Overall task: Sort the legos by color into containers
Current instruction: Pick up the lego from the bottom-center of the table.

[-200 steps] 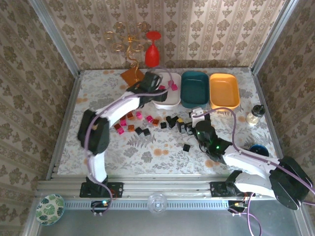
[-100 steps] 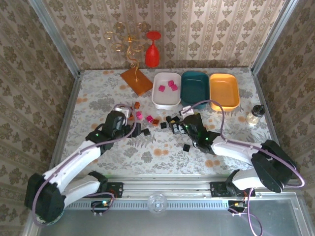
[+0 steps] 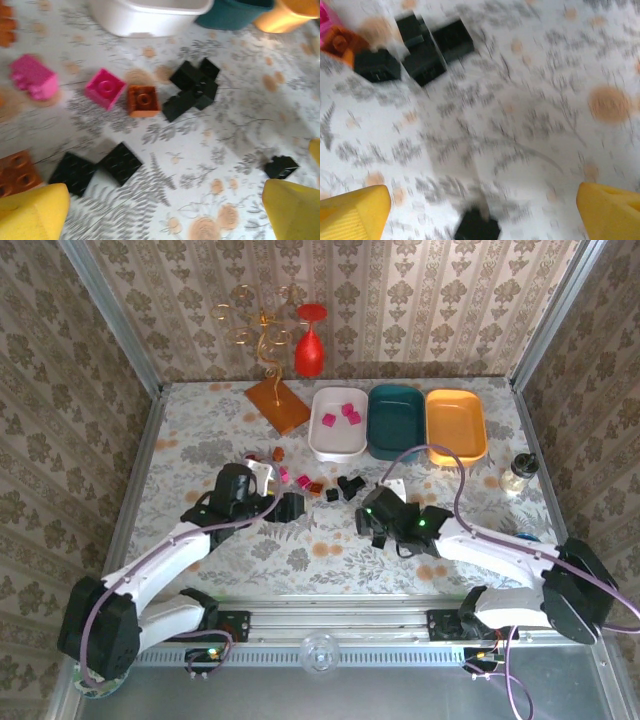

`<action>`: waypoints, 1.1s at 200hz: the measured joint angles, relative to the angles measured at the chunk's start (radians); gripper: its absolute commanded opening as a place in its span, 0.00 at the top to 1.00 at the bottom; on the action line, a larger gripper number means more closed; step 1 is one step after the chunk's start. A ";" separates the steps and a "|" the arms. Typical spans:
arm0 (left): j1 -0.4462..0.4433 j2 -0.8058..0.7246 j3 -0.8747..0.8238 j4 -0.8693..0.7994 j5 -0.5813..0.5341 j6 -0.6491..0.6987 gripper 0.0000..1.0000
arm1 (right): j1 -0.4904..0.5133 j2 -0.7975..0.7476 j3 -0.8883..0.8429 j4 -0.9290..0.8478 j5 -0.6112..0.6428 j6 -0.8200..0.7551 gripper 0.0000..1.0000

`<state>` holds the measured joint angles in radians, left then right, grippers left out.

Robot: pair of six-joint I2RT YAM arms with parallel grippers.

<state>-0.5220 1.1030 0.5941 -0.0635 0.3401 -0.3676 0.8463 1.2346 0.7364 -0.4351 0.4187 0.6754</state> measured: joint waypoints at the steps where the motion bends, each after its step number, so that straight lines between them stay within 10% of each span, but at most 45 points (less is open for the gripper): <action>1: 0.000 0.002 0.000 0.003 0.004 0.000 0.00 | 0.002 -0.002 -0.001 -0.004 0.000 0.003 0.04; 69: -0.088 0.068 -0.016 0.187 0.118 -0.006 0.00 | 0.099 0.153 -0.002 -0.108 -0.002 0.204 0.15; 220: -0.184 0.047 -0.069 0.221 -0.095 0.035 0.00 | 0.066 0.278 -0.065 0.115 0.057 0.297 0.61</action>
<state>-0.7059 1.1496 0.5247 0.1574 0.2447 -0.3321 0.9123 1.5131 0.6716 -0.3199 0.4755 0.9722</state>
